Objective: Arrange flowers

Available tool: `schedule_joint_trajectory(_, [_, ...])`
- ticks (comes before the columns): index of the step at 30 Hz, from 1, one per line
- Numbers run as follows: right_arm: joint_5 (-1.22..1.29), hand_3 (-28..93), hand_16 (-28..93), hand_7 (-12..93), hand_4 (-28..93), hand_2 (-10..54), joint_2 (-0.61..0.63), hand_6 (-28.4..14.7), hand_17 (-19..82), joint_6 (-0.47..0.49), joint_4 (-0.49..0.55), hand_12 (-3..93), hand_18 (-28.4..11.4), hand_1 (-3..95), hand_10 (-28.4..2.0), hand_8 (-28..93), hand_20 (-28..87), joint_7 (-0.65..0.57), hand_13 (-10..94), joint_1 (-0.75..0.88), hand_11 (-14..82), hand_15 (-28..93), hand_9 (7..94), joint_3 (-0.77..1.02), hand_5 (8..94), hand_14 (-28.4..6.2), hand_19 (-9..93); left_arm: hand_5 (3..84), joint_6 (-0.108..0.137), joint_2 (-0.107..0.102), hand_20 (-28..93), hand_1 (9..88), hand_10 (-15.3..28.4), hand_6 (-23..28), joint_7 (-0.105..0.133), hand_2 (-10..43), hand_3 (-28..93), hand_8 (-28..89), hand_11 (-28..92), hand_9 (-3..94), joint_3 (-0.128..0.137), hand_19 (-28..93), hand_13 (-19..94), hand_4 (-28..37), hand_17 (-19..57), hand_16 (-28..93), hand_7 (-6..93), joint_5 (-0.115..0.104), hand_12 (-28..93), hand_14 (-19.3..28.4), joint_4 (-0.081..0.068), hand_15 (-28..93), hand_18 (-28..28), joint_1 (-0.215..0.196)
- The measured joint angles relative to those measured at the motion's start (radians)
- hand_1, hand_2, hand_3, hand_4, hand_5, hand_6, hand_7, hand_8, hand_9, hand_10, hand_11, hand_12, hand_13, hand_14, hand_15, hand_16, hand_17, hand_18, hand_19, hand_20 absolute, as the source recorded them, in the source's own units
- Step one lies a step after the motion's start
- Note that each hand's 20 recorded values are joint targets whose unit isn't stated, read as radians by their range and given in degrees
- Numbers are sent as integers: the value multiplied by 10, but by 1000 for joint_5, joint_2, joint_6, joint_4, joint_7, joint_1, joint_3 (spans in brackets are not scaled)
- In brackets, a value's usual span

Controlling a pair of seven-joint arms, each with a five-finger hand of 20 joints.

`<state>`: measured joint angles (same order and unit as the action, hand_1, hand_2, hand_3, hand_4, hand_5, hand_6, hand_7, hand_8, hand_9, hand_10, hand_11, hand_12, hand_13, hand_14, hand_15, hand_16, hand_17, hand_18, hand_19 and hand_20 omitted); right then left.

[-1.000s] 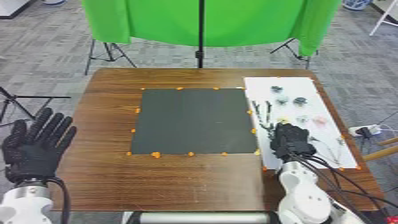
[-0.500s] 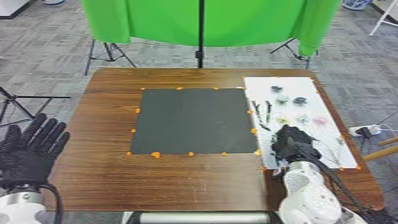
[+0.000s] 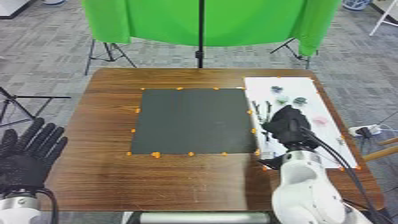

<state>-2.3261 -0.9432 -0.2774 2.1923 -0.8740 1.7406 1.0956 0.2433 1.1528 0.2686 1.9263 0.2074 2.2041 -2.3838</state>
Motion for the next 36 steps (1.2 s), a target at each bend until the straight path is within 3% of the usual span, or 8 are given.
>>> schedule_joint_trajectory(6, [60, 729, 360, 331, -175, -95, -76, -26, 369, 28, -104, 498, -284, 577, -120, 228, 402, 44, 748, -193, 229, 685, 872, -171, 804, -120, 878, 441, -2, 1, 127, 246, 160, 95, -2, 129, 728, -79, 171, 366, 0, 224, 267, -283, -31, -37, 135, 2, 128, 151, 0, 275, 131, -7])
schedule_joint_trajectory(15, [225, 725, 351, 341, -181, -95, -233, -27, 375, 58, -352, 491, -283, 580, -117, 223, 396, 44, 750, -472, 237, 690, 868, -385, 798, -115, 885, 441, 0, -3, 129, 247, 160, 95, -2, 128, 732, -79, 171, 367, -28, 225, 268, -283, -32, -37, 135, 3, 129, 150, -1, 276, 131, -2])
schedule_joint_trajectory(21, [335, 726, 337, 374, -196, -95, -345, -26, 389, 2, -457, 477, -281, 577, -115, 202, 373, -46, 760, -569, 234, 685, 870, -430, 779, -106, 894, 442, 3, -25, 128, 249, 159, 95, -2, 127, 732, -80, 172, 368, -60, 226, 269, -283, -32, -37, 136, 3, 128, 150, -7, 277, 131, 23])
schedule_joint_trajectory(27, [374, 723, 330, 341, -214, -95, -398, -47, 398, -2, -527, 431, -279, 551, -121, 159, 337, -93, 776, -647, 164, 626, 874, -551, 753, -88, 899, 442, 5, -44, 129, 250, 161, 94, -3, 127, 732, -80, 171, 368, -83, 228, 268, -283, -33, -37, 136, 3, 128, 150, -17, 276, 132, 56])
schedule_joint_trajectory(31, [373, 749, 318, 237, -229, -95, -425, -74, 373, -5, -531, 340, -281, 513, -151, 59, 307, -115, 738, -632, 183, 620, 805, -569, 709, -107, 895, 442, 4, -52, 129, 250, 160, 94, -12, 127, 733, -80, 171, 368, -98, 229, 269, -283, -33, -36, 137, 3, 128, 150, -25, 276, 132, 77])
schedule_joint_trajectory(33, [372, 768, 293, 202, -229, -95, -434, -77, 366, -14, -529, 294, -281, 488, -165, -71, 297, -121, 726, -616, 214, 633, 778, -570, 697, -120, 896, 442, 4, -55, 129, 250, 160, 94, -16, 127, 733, -80, 171, 368, -102, 230, 269, -283, -34, -36, 136, 3, 128, 151, -28, 277, 132, 85])
schedule_joint_trajectory(36, [370, 782, 269, 191, -228, -95, -439, -78, 363, -30, -525, 266, -283, 469, -174, -103, 295, -123, 720, -597, 232, 644, 765, -575, 692, -128, 897, 442, 4, -56, 129, 250, 160, 94, -17, 127, 733, -80, 172, 369, -103, 230, 269, -283, -34, -35, 137, 3, 128, 151, -28, 279, 132, 90])
